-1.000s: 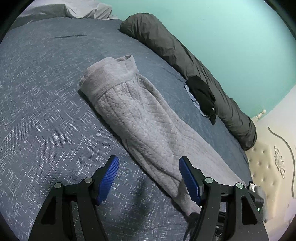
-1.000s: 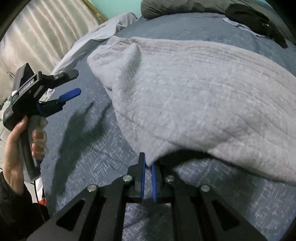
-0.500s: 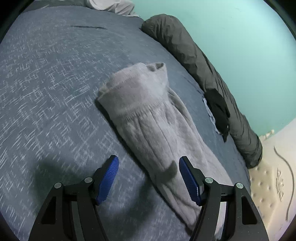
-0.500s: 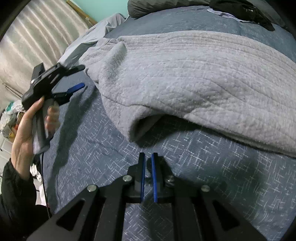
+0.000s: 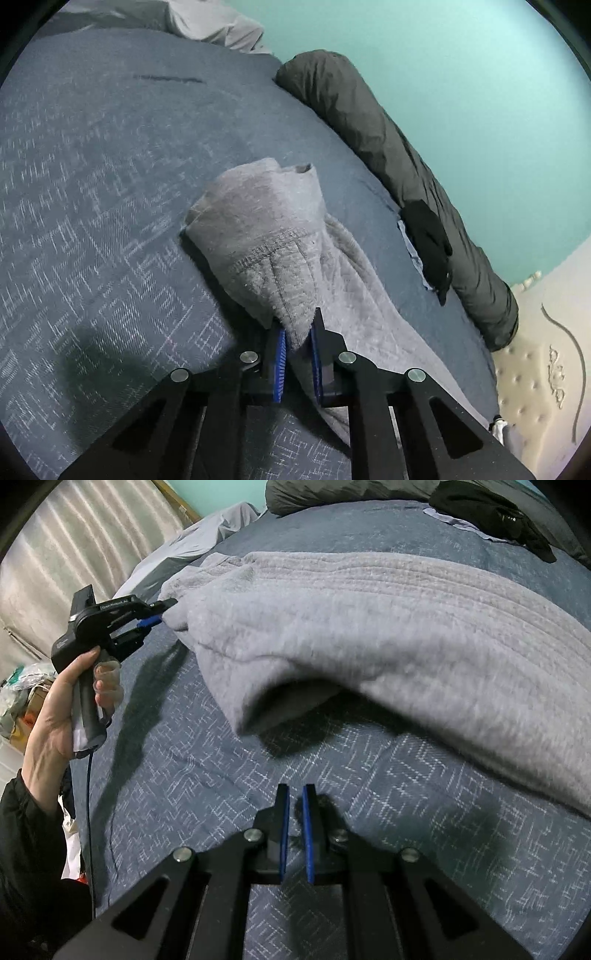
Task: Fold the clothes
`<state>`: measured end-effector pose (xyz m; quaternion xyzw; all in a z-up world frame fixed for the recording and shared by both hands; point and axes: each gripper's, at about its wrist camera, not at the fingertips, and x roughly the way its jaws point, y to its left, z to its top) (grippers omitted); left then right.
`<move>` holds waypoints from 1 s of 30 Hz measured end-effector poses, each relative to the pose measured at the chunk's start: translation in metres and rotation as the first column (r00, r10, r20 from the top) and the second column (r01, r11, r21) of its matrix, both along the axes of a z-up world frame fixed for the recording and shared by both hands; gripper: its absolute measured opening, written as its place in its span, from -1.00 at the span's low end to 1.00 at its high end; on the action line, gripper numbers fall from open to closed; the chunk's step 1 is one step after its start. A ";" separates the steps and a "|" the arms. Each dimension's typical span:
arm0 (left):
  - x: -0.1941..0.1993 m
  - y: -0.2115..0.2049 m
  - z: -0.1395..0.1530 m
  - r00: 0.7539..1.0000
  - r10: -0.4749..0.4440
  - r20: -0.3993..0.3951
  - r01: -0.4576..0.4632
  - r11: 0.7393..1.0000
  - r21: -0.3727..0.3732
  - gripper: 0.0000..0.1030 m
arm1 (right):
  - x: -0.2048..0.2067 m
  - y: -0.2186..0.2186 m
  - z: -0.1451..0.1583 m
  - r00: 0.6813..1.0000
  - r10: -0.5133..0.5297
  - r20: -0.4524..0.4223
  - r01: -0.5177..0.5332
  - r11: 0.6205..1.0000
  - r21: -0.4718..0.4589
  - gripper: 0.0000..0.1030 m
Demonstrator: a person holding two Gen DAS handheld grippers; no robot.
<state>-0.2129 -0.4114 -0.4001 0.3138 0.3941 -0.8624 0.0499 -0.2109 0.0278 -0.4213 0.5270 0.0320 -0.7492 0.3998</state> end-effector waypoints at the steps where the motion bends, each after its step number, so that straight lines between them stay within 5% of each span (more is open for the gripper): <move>1: 0.000 0.000 -0.003 1.000 0.000 0.008 0.000 1.000 0.010 -0.76 | 0.000 0.002 0.002 1.000 -0.005 -0.003 0.005 1.000 -0.007 -0.87; 4: -0.001 0.000 -0.008 1.000 -0.007 0.020 0.007 1.000 0.009 -0.76 | -0.001 0.003 0.011 0.999 -0.027 -0.024 0.027 0.999 -0.035 -0.82; 5: -0.001 0.000 -0.010 1.000 -0.010 0.024 0.010 1.000 0.008 -0.76 | -0.002 0.001 0.013 0.999 -0.039 -0.034 0.038 0.999 -0.032 -0.59; 6: 0.000 -0.001 -0.011 1.000 -0.012 0.025 0.011 1.000 0.011 -0.76 | -0.003 0.000 0.016 0.998 -0.052 -0.043 0.051 0.998 -0.027 -0.16; 7: 0.000 -0.001 -0.011 1.000 -0.013 0.024 0.012 1.000 0.016 -0.76 | -0.004 -0.001 0.017 0.997 -0.059 -0.043 0.058 0.998 -0.029 -0.02; 16: 0.002 -0.001 -0.014 1.000 -0.018 0.024 0.018 1.000 0.017 -0.76 | -0.014 -0.043 0.014 0.993 -0.115 -0.031 0.112 0.990 -0.080 0.01; 17: 0.002 -0.001 -0.014 1.000 -0.020 0.023 0.019 1.000 0.017 -0.76 | -0.017 -0.046 0.014 0.991 -0.126 -0.036 0.123 0.989 -0.076 -0.04; 18: 0.001 -0.001 -0.014 1.000 -0.021 0.023 0.021 1.000 0.017 -0.76 | -0.019 -0.047 0.012 0.991 -0.130 -0.038 0.127 0.990 -0.067 -0.47; 20: 0.001 -0.002 -0.014 0.999 -0.027 0.023 0.027 1.000 0.014 -0.76 | -0.021 -0.049 0.007 0.991 -0.129 -0.037 0.127 0.991 -0.045 -0.89; 30: 0.003 -0.004 -0.019 0.999 -0.020 0.029 0.019 0.999 0.035 -0.76 | -0.015 -0.031 -0.009 0.997 -0.078 -0.010 0.078 0.997 -0.016 -0.95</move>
